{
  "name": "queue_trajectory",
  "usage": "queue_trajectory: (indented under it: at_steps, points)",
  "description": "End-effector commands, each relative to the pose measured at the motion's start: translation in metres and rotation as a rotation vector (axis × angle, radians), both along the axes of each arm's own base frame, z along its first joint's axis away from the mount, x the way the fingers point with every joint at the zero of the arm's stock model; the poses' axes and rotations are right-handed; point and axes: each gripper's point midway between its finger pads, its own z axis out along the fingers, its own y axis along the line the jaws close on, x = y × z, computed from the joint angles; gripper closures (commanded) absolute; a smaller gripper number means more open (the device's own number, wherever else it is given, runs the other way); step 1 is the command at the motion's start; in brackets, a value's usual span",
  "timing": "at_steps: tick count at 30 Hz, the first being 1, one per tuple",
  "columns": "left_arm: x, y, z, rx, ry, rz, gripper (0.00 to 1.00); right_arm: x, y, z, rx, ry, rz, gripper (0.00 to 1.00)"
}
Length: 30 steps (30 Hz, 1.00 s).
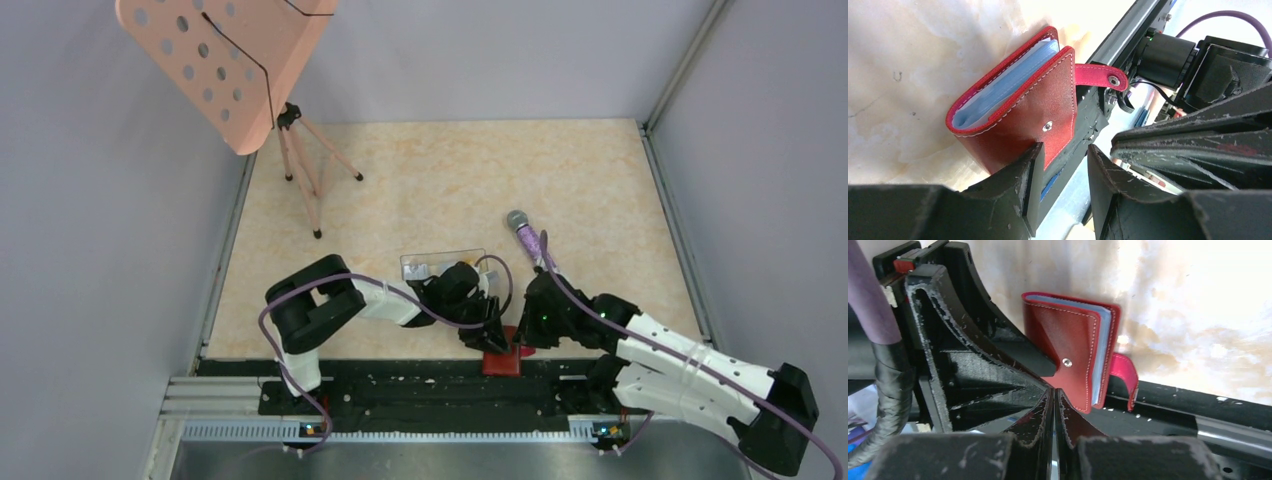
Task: Put the credit cards into the card holder
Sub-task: Close the card holder at the corner of the board.
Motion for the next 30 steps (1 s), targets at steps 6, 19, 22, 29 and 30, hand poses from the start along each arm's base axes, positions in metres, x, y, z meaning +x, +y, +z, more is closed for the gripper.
queue_trajectory:
  at_steps: [6, 19, 22, 29, 30]
  points:
    - [-0.007, 0.015, 0.012, 0.077, -0.057, -0.028, 0.56, 0.000, 0.028, -0.009, 0.114, 0.071, -0.034, 0.98]
    - [0.005, 0.039, 0.030, 0.178, -0.190, 0.006, 0.58, 0.006, -0.007, -0.040, -0.141, 0.090, -0.065, 1.00]
    - [0.004, 0.029, 0.024, 0.161, -0.181, 0.010, 0.60, 0.009, -0.010, -0.032, -0.134, 0.054, -0.057, 1.00]
    - [0.009, 0.009, 0.018, 0.143, -0.171, 0.029, 0.60, 0.013, -0.012, -0.026, -0.084, 0.045, -0.045, 0.97]
    - [0.010, 0.006, 0.016, 0.146, -0.167, 0.024, 0.61, 0.014, -0.009, -0.022, -0.063, 0.039, -0.037, 0.97]
